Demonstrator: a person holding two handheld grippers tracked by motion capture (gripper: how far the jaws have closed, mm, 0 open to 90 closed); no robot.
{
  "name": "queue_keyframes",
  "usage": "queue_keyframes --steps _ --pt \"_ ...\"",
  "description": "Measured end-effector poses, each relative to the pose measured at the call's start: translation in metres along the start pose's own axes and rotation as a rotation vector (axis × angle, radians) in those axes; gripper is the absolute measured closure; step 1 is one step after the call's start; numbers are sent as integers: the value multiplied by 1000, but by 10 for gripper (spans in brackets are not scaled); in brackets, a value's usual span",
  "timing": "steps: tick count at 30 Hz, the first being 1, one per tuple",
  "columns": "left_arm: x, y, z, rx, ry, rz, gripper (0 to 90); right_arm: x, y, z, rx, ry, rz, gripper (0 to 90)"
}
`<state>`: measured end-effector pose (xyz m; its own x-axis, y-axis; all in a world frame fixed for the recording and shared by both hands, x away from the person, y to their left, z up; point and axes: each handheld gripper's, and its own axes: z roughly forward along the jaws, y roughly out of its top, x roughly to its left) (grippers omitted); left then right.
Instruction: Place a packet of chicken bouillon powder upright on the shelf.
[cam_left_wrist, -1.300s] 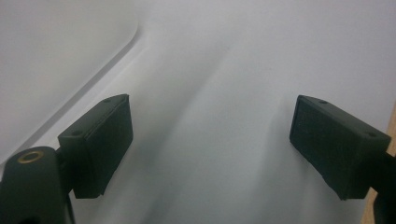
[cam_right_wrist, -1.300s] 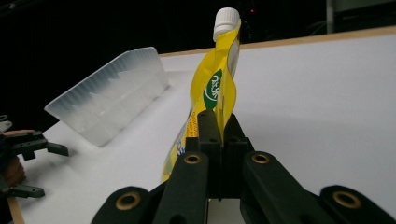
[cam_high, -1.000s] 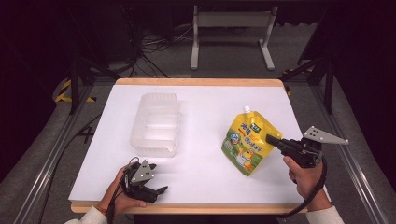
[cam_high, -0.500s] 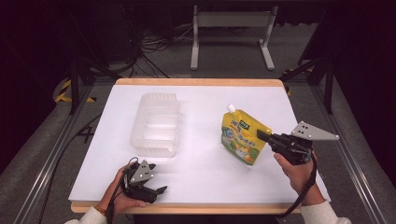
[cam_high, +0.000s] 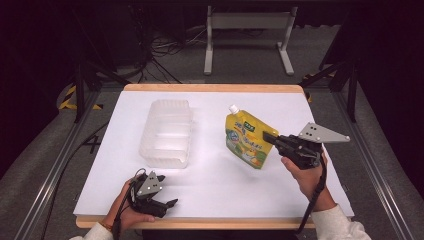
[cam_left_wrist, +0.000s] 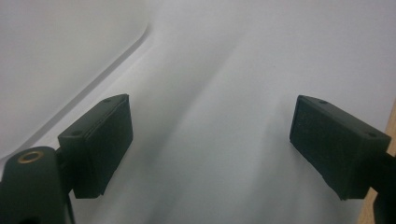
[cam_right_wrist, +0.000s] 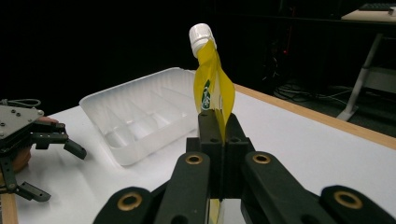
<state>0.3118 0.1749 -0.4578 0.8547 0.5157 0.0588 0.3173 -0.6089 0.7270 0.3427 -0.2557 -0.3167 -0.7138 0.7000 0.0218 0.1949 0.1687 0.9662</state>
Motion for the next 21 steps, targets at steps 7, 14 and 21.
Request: queue_keyframes --steps 7,14,21 --pt "1 -2 -2 -4 9 -11 137 6 8 16 -9 25 -10 900" --pt "0 -4 -3 -3 16 -13 137 11 20 31 -35 50 -23 900" --pt "0 -7 -6 -7 18 -22 137 18 34 53 -59 84 -35 900"
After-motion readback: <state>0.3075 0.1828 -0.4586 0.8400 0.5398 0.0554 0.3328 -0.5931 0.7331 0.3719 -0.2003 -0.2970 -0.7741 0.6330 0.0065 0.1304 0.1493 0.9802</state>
